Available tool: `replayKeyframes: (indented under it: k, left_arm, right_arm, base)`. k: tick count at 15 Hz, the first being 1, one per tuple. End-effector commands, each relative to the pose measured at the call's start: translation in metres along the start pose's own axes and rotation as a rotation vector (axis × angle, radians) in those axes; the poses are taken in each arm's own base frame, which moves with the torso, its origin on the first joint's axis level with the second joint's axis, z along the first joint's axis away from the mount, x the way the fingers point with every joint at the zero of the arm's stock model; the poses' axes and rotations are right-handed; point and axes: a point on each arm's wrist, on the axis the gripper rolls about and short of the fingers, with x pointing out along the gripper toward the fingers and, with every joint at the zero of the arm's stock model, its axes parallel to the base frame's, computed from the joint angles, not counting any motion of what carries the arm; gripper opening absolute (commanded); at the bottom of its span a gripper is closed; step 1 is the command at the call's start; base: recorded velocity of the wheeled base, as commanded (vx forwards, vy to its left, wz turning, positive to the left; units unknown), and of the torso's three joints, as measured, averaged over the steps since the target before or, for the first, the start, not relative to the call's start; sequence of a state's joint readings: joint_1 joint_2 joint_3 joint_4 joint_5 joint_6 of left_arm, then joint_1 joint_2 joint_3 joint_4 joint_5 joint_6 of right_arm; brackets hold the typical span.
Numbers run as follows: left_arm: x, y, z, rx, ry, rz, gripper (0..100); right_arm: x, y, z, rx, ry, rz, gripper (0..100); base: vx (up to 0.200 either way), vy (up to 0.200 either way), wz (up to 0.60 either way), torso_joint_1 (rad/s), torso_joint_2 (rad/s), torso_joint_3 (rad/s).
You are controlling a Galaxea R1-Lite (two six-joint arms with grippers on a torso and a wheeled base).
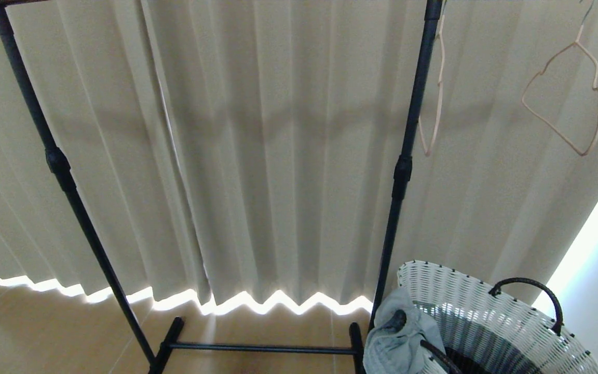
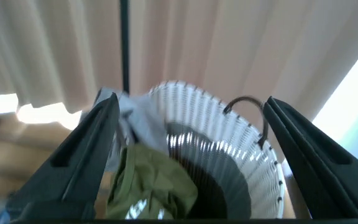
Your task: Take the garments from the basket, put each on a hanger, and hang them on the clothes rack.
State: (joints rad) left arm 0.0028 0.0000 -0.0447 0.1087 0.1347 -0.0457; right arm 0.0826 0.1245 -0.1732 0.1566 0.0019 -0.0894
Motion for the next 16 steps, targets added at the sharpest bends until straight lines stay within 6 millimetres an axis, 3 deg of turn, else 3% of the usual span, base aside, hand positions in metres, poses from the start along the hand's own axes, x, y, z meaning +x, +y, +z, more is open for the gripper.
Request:
replayKeyframes:
  k: [1,2,6,12,16]
  left_arm:
    - [0.0,0.0,0.0,0.0,0.0,0.001,100]
    - [0.0,0.0,0.0,0.0,0.0,0.001,100]
    - [0.0,0.0,0.0,0.0,0.0,0.001,100]
    - [0.0,0.0,0.0,-0.002,0.0,0.001,100]
    - [0.0,0.0,0.0,-0.003,0.0,0.001,100]
  right_arm:
    - [0.023,-0.002,0.018,-0.041,0.195,0.079,100]
    - [0.049,-0.001,0.026,-0.048,0.372,0.099,100]
    - [0.095,0.006,0.022,-0.1,0.648,0.179,100]
    - [0.124,0.018,0.0,-0.248,0.887,0.312,100]
    - [0.148,0.023,-0.017,-0.371,0.915,0.374,100]
  base:
    - [0.0,0.0,0.0,0.0,0.0,0.0]
    - [0.0,0.0,0.0,0.0,0.0,0.0]
    - [0.0,0.0,0.0,0.0,0.0,0.0]
    - [0.0,0.0,0.0,0.0,0.0,0.0]
    - [0.0,0.0,0.0,0.0,0.0,0.0]
